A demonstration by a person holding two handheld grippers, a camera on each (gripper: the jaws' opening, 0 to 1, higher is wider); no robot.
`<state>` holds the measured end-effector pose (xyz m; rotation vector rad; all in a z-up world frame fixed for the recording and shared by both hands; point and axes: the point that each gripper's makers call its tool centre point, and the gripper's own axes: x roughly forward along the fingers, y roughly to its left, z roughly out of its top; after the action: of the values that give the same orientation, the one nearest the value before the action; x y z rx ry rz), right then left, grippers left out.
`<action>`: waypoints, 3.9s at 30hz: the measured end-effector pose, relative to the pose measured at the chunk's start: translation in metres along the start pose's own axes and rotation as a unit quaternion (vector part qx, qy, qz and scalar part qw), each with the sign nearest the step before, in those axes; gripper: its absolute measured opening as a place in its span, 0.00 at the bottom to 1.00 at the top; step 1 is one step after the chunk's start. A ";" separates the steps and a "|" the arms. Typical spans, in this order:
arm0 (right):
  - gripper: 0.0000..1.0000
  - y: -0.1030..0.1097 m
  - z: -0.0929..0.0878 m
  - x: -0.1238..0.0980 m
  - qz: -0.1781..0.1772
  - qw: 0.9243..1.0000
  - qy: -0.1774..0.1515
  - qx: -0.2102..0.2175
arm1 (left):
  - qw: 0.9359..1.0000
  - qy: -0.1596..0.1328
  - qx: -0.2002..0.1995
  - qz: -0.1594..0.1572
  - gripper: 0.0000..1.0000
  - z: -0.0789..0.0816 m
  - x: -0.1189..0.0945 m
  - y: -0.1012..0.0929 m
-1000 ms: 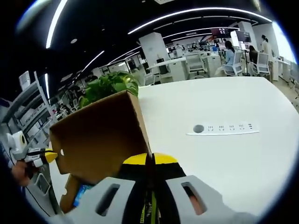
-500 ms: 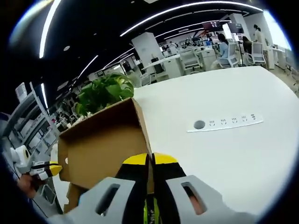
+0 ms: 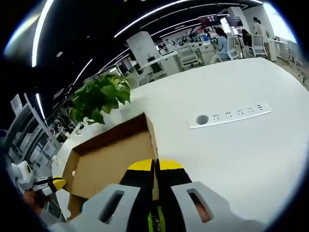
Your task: Operate the shoe box by opening the lid, removing the specified soft item, and placing it in the target area until the item is outside and the box remains undamaged.
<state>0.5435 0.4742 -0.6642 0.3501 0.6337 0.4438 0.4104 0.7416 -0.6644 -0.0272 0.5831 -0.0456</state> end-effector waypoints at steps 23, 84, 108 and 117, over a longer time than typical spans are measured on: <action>0.04 -0.016 -0.026 -0.015 -0.007 0.999 0.037 0.017 | 0.999 0.010 -0.047 -0.014 0.11 -0.012 0.002 0.002; 0.07 -0.055 -0.116 -0.162 0.007 0.998 -0.009 0.065 | 0.988 0.028 -0.083 -0.124 0.12 -0.051 -0.064 -0.105; 0.25 -0.049 -0.140 -0.213 0.028 0.997 -0.020 0.076 | 0.970 0.091 -0.120 -0.191 0.20 -0.071 -0.014 -0.160; 0.26 -0.051 -0.153 -0.228 0.026 0.996 -0.019 0.080 | 0.963 0.134 -0.121 -0.199 0.19 -0.085 0.000 -0.174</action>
<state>0.2975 0.3450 -0.6905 0.5264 0.6250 0.4358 0.3573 0.5670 -0.7286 -0.3821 0.8442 -0.3731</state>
